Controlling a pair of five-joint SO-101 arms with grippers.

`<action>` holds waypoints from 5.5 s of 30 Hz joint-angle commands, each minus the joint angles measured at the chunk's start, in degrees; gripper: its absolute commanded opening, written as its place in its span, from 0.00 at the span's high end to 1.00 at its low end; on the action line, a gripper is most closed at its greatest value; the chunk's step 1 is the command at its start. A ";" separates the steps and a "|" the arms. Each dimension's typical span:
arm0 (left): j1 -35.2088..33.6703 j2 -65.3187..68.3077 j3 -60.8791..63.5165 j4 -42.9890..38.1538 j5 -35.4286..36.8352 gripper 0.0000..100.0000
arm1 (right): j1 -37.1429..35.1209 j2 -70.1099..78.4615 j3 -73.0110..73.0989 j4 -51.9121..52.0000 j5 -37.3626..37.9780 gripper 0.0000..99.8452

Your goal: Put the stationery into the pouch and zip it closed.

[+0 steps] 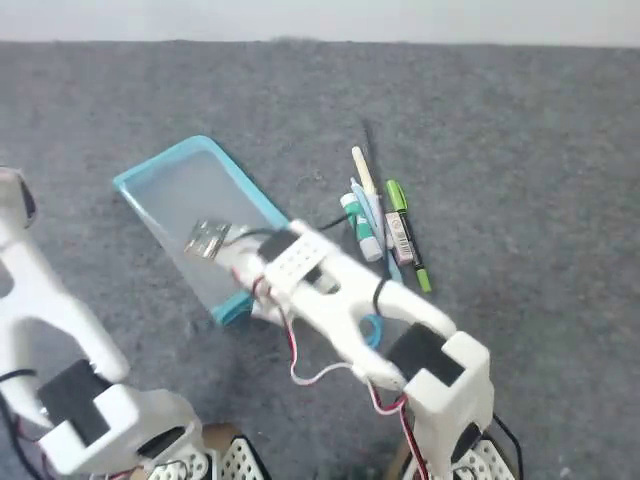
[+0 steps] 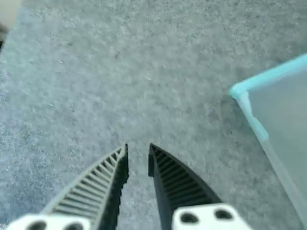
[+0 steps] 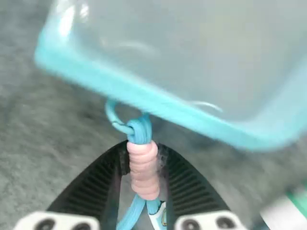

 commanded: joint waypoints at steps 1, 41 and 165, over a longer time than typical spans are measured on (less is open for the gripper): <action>4.04 -8.79 -3.03 4.75 -1.32 0.93 | 5.93 -5.32 -6.59 4.26 -2.81 0.99; 44.22 -73.76 50.07 11.69 4.75 0.69 | -2.42 -52.00 10.81 1.71 -10.20 0.99; 48.62 -51.78 69.67 -30.95 16.26 0.69 | -1.71 -53.32 -7.21 19.30 -7.21 0.99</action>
